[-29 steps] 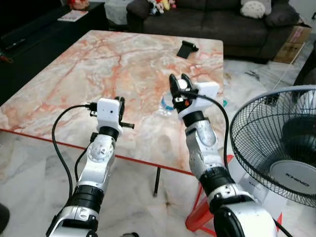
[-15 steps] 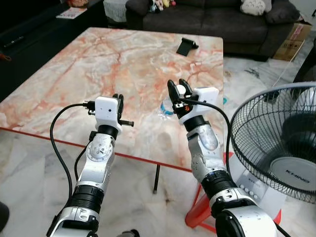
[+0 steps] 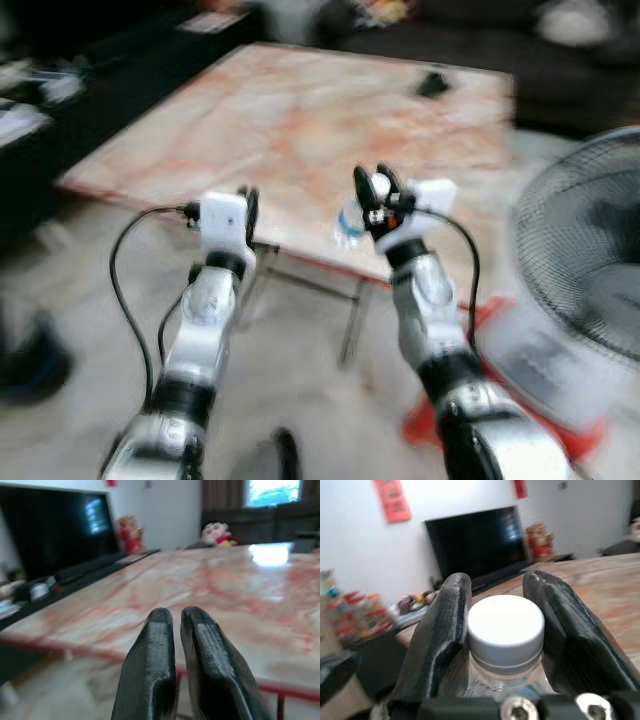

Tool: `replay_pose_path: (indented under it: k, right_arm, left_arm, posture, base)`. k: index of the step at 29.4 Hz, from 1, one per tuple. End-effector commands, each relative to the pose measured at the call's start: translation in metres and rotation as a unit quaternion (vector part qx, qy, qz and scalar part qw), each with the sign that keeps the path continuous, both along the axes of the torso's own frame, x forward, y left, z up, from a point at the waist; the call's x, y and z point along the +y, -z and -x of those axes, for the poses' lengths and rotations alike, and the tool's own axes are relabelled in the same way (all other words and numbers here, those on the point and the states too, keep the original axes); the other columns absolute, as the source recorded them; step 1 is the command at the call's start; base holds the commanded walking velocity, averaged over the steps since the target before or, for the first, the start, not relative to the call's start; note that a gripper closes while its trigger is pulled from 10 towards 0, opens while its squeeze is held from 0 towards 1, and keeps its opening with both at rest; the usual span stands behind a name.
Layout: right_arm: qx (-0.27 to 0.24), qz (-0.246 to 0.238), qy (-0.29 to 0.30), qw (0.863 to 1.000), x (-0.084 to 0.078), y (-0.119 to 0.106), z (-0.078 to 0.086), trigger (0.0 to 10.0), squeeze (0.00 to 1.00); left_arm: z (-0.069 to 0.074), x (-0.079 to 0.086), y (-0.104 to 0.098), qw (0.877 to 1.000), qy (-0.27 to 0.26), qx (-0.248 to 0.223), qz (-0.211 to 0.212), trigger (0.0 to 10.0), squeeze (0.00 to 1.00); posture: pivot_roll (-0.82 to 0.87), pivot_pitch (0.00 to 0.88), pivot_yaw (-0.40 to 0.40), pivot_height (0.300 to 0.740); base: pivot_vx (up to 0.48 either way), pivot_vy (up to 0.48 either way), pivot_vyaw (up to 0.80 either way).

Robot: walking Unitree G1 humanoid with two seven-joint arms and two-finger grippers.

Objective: Picking trash to rubbish bin

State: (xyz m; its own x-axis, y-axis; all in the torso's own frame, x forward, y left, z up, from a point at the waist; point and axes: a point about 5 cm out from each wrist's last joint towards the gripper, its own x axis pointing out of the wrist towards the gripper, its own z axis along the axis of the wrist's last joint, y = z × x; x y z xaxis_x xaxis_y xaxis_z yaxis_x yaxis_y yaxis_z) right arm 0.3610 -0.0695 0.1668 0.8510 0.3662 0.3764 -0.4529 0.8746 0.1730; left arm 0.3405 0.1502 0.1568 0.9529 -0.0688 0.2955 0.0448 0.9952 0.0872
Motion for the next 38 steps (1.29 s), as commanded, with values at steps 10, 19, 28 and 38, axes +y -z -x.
replay_pose_path:
  k: [10, 19, 28, 38]
  right_arm:
    - [-0.018, 0.0, 0.006, 1.0, -0.002, -0.012, -0.003, 10.0, 0.0]
    - [0.044, 0.015, 0.019, 0.999, -0.011, 0.018, 0.0, 10.0, 0.0]
    - [0.234, 0.065, 0.068, 0.968, -0.043, 0.105, 0.024, 10.0, 0.0]
    - [0.362, 0.096, 0.105, 0.921, -0.071, 0.161, 0.061, 10.0, 0.0]
  left_arm:
    - [-0.003, -0.008, -0.012, 1.0, 0.015, -0.021, 0.002, 10.0, 0.0]
    - [-0.002, -0.002, 0.005, 1.0, 0.004, 0.01, -0.003, 10.0, 0.0]
    - [0.014, 0.014, 0.07, 0.991, -0.008, 0.134, -0.007, 10.0, 0.0]
    - [0.045, 0.031, 0.13, 0.966, -0.025, 0.255, -0.033, 10.0, 0.0]
  posture:
    - [0.13, 0.076, 0.025, 0.74]
    - [0.12, 0.079, 0.016, 0.74]
    - [0.11, 0.089, 0.005, 0.74]
    - [0.1, 0.087, -0.003, 0.74]
  base:
    - [0.0, 0.0, 0.0]
    - [0.0, 0.0, 0.0]
    - [0.0, 0.0, 0.0]
    - [0.0, 0.0, 0.0]
